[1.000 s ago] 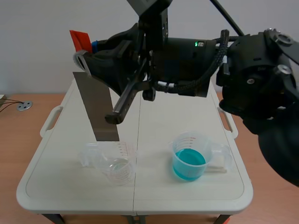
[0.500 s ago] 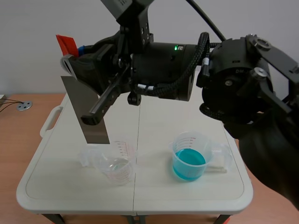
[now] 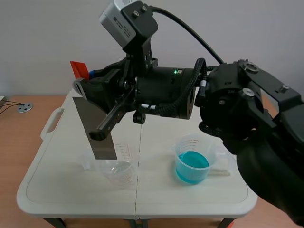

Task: Hold the metal plate by the orange handle, dip it into the blue solution, take it out and point at it, then put the plate back in the beaker on the left.
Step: 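Put the plate into the left beaker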

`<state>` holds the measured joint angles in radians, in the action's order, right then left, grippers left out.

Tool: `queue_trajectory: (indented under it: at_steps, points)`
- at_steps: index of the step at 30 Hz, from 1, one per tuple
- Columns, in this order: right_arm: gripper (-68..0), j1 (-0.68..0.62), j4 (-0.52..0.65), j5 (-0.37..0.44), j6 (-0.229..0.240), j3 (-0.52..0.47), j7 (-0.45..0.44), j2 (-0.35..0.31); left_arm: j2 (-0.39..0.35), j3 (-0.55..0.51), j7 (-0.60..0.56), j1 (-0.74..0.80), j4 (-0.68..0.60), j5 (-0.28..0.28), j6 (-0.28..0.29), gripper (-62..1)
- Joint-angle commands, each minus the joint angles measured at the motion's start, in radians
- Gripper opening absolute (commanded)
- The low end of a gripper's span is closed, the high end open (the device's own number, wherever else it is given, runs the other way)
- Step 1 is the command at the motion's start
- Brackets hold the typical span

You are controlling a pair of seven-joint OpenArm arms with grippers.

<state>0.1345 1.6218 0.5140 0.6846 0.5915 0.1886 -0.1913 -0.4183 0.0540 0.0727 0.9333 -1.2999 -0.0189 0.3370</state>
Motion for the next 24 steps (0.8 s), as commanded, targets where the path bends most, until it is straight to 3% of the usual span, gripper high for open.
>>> queue_trajectory:
  at_steps: [1,24]
  points:
    - [-66.2,0.010,-0.010,0.014,-0.004,-0.001,-0.019,0.004,0.002,0.002,0.004,0.011,-0.007,0.003,0.003,-56.7]
    - [-66.2,0.010,-0.276,0.014,-0.004,-0.001,-0.064,0.064,0.002,0.002,0.025,0.011,-0.007,0.003,0.003,-56.7]
